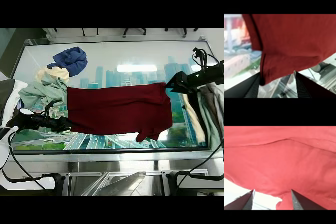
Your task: Fold the shirts.
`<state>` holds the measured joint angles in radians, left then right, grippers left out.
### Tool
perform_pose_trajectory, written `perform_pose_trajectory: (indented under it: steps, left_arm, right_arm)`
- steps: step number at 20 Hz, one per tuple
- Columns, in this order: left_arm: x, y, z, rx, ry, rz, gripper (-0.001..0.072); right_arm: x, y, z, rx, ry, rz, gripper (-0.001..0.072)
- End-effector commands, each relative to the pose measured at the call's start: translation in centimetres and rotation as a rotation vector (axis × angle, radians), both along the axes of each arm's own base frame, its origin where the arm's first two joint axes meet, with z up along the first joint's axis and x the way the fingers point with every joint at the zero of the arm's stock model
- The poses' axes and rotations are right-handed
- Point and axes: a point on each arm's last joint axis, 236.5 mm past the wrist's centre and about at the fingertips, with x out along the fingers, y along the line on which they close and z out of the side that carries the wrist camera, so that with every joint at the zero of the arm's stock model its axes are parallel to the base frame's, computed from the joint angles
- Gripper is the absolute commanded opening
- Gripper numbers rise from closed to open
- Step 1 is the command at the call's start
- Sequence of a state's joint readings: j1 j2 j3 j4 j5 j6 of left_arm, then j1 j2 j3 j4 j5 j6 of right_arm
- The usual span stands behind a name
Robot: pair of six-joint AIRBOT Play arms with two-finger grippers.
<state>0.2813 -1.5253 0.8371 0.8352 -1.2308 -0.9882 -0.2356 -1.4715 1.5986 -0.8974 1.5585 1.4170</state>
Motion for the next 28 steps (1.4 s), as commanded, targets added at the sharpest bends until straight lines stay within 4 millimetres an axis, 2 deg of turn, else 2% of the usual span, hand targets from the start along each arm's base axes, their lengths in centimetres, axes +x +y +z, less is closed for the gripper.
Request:
perform_pose_trajectory:
  steps: [1, 2, 3, 4, 5, 7, 8, 11, 13, 15, 17, 20, 23, 25, 28]
  left_arm:
    - [0.6, -1.1, -1.0, 0.022, -0.023, -0.043, 0.0510]
    - [0.4, -1.7, -1.0, 0.020, -0.021, -0.062, 0.0378]
    - [-0.1, -2.3, -0.9, 0.011, -0.012, -0.086, 0.0092]
    - [-0.6, -2.7, -0.4, -0.001, -0.005, -0.112, 0.0013]
    - [-1.1, -3.1, 0.4, -0.015, -0.004, -0.134, 0.0013]
    - [-1.5, -3.2, 2.7, -0.017, -0.020, -0.138, 0.0013]
    - [-1.5, -2.7, 4.1, 0.003, -0.042, -0.126, 0.0013]
    - [-1.4, 0.8, 7.8, 0.120, -0.110, -0.022, 0.0012]
    - [-2.2, 2.8, 10.0, 0.174, -0.145, 0.024, 0.0012]
    - [-3.3, 4.1, 11.1, 0.203, -0.139, 0.057, 0.0012]
    - [-3.8, 4.5, 11.3, 0.210, -0.141, 0.097, 0.0013]
    - [-5.9, 4.1, 9.8, 0.183, -0.077, 0.107, 0.0013]
    - [-7.5, 3.5, 8.7, 0.175, -0.049, 0.111, 0.0013]
    - [-7.3, 3.6, 8.7, 0.182, -0.064, 0.119, 0.0013]
    - [-6.4, 4.0, 9.7, 0.194, -0.096, 0.124, 0.0013]
  right_arm:
    - [-0.3, 0.1, 1.0, 0.000, -0.018, -0.004, 0.0521]
    - [-0.3, 0.1, 1.0, -0.001, -0.019, -0.004, 0.0521]
    - [-0.3, 0.0, 0.9, -0.007, -0.018, -0.005, 0.0522]
    - [-0.4, -0.3, 0.7, -0.022, -0.015, -0.002, 0.0522]
    - [-0.8, -0.9, 0.1, -0.060, -0.011, 0.018, 0.0521]
    - [-2.4, -3.3, -3.1, -0.165, 0.065, 0.031, 0.0522]
    - [-3.4, -4.0, -4.7, -0.164, 0.116, 0.017, 0.0522]
    - [-5.7, -4.8, -8.1, -0.050, 0.198, -0.076, 0.0523]
    - [-7.0, -6.3, -10.0, -0.040, 0.223, -0.146, 0.0523]
    - [-9.6, -6.2, -12.1, -0.010, 0.291, -0.150, 0.0523]
    - [-11.8, -5.2, -14.0, 0.009, 0.342, -0.131, 0.0523]
    - [-14.3, -4.2, -16.5, 0.008, 0.377, -0.174, 0.0523]
    - [-18.0, -2.2, -18.3, 0.035, 0.422, -0.177, 0.0523]
    - [-18.2, -0.9, -18.7, 0.077, 0.379, -0.214, 0.0524]
    - [-17.3, -0.4, -19.9, 0.074, 0.338, -0.269, 0.0534]
